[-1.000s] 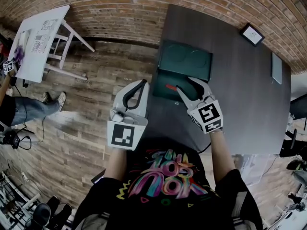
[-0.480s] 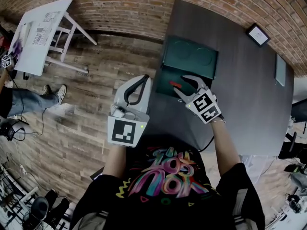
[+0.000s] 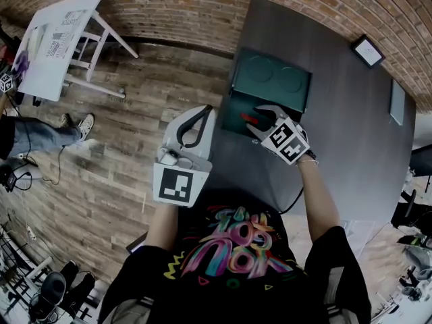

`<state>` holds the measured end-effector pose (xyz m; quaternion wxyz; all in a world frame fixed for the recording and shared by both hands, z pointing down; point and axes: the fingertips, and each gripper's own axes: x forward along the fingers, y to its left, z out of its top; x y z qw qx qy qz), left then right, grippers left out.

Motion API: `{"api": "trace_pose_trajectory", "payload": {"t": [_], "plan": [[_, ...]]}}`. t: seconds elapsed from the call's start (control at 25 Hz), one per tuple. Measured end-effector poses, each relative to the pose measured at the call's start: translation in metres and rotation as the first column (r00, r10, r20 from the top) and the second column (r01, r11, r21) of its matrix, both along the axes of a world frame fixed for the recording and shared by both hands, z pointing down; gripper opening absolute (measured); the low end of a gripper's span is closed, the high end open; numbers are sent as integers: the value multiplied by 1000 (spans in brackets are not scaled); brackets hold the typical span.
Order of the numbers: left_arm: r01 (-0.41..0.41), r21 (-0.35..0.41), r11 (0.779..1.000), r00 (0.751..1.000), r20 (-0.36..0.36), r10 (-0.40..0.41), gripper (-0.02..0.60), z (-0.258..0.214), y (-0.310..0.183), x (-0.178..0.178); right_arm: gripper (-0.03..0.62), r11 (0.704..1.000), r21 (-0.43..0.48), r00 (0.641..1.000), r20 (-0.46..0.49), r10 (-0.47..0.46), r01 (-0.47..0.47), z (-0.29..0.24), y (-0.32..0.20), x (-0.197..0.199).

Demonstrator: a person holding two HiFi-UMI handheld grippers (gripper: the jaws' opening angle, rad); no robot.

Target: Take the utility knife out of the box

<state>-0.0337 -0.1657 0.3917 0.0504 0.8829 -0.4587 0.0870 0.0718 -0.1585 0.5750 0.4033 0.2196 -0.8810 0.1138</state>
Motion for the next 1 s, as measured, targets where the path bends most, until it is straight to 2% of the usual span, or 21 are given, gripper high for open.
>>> {"api": "trace_pose_trajectory", "payload": {"t": [0.56,0.76,1.0], "plan": [[12,-19,1000,1000,2,-12,0,8,-2,-6,163,987,-144,993,-83,-82,69,38,0,-7],[10,-20,1000,1000,4,-10,0,8,-4,-7,143,987,-146,990,-113,-83,66,45,-5,-1],[16,-24,1000,1000,2,-16,0,10,-5,-9,134,989,-100,984,-134,-118,105,43,-5,-3]]}}
